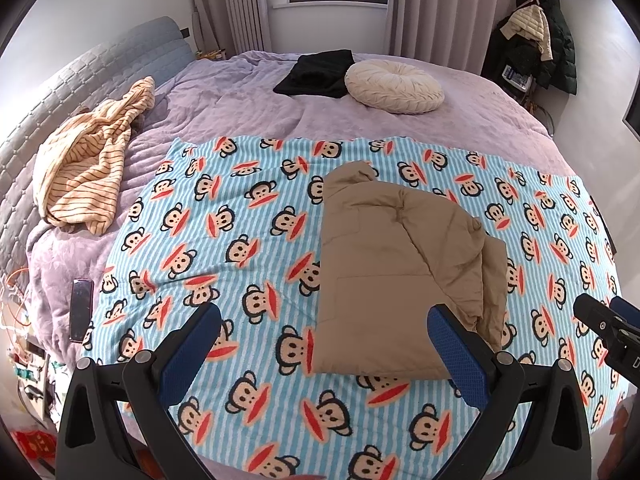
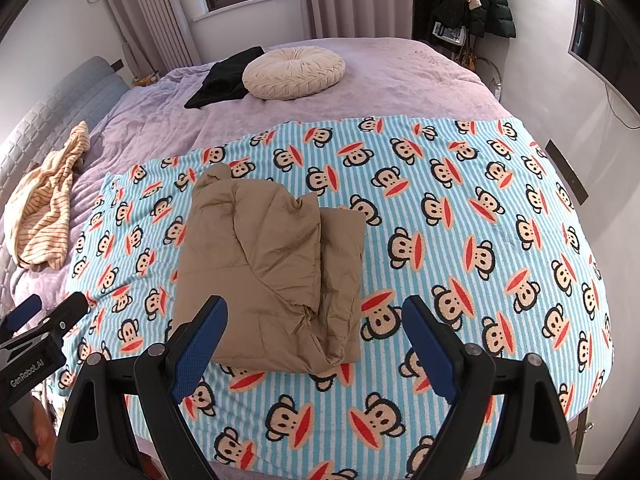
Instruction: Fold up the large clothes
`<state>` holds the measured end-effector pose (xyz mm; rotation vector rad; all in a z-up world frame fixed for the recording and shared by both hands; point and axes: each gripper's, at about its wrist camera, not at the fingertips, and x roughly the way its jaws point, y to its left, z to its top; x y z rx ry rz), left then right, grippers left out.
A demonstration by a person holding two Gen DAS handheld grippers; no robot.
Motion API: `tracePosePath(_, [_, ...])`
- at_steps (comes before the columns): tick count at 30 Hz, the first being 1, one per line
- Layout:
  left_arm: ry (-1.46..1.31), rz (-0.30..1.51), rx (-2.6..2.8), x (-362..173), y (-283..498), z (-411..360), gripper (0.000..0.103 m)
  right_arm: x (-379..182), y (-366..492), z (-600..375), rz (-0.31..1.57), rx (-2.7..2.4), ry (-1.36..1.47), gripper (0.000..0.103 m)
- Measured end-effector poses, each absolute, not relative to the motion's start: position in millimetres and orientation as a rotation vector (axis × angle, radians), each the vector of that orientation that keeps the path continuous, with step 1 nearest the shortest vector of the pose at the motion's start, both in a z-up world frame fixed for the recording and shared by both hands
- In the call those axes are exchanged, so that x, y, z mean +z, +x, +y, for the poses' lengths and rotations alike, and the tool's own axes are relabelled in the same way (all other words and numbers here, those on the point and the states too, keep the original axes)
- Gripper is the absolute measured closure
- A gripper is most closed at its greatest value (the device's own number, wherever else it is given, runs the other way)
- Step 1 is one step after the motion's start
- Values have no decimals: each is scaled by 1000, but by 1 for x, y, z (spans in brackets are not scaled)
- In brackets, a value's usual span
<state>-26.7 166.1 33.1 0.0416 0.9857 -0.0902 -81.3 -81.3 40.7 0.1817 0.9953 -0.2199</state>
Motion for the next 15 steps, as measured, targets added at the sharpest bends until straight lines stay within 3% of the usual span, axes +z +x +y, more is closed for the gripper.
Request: tracePosePath(15, [62, 968, -98, 33, -25, 159, 0, 41, -82, -80, 998, -221, 182, 12])
